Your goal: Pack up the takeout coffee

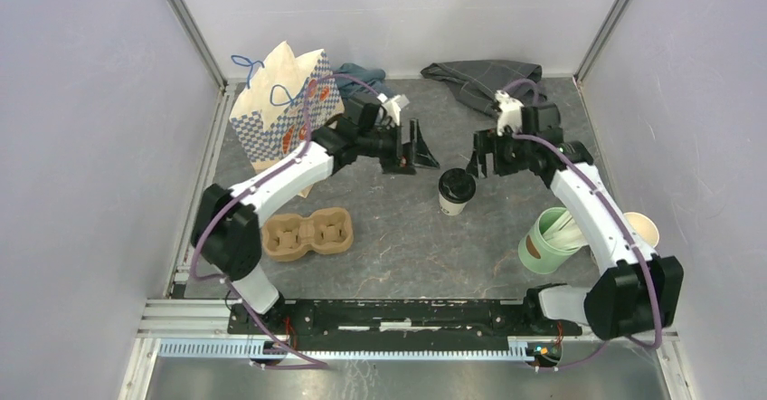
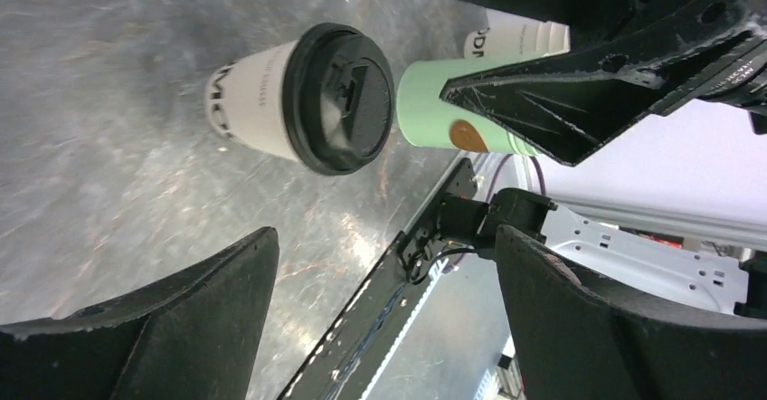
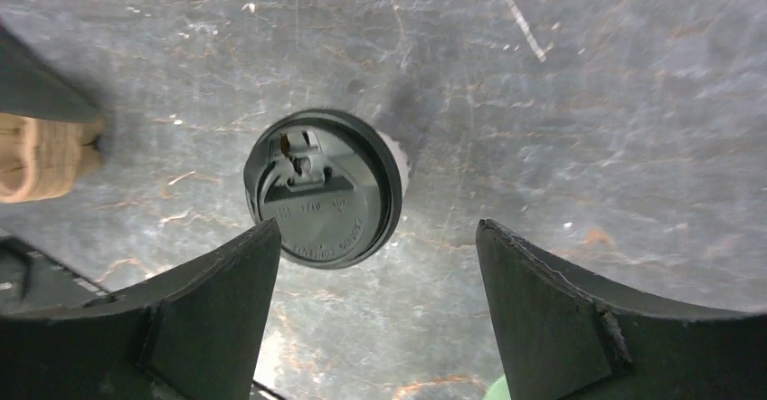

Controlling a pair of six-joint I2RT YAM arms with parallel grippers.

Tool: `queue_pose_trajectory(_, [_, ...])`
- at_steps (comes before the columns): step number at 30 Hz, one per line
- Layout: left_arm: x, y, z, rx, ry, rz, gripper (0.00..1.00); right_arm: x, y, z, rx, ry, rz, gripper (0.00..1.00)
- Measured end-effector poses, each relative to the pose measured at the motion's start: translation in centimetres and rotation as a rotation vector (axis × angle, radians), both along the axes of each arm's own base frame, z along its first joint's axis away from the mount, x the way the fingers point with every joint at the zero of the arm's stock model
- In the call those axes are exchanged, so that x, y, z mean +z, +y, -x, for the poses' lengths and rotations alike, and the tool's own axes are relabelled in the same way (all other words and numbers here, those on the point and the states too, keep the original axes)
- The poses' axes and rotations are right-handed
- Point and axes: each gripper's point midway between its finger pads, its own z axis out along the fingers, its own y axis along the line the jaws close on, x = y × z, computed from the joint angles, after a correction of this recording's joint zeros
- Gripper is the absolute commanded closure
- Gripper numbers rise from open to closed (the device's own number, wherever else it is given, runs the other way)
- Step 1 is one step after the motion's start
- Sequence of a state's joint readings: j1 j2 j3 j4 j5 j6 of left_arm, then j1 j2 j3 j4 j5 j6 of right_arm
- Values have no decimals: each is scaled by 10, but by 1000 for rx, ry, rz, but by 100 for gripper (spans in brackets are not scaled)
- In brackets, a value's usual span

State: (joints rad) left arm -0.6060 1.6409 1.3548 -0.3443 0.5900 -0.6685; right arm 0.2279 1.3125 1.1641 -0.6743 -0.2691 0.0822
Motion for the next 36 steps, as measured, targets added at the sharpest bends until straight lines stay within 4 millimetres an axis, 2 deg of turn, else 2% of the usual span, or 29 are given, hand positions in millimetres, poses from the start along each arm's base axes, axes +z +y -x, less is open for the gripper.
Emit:
queue_pose_trajectory(2, [-12,-18,4,-33,35,19,4,-10,-8,8,-15,22,-85,20])
queue_pose_trajectory(5, [-42,-39,7,-72,109,17,3,-38,-9,24,-34,101,-212,24])
queue_pose_trajectory(7, [-62,-45,5,-77,160,7,5,-56,-6,35,-38,164,-279,26])
queue_pose_trajectory(9, [-77,-48,2,-82,202,0,8,-64,-5,42,-42,201,-324,28])
queue_pose_trajectory(11, [-84,-51,-1,-84,217,-1,12,-64,-4,42,-45,200,-362,31])
queue_pose_trajectory(17, [-83,-58,-8,-90,219,30,24,-58,-1,34,-49,170,-472,34])
queue_pose_trajectory(25, [-88,-62,-12,-82,229,33,43,-59,0,27,-56,172,-542,47])
queue_pose_trajectory(33, [-93,-61,-14,-74,238,23,49,-67,3,21,-50,196,-571,55])
queue_pose_trajectory(35, [-94,-60,-15,-71,238,23,49,-68,4,20,-47,201,-581,55])
queue_pose_trajectory(36, [-94,-59,-15,-70,238,23,45,-68,4,20,-45,202,-584,55])
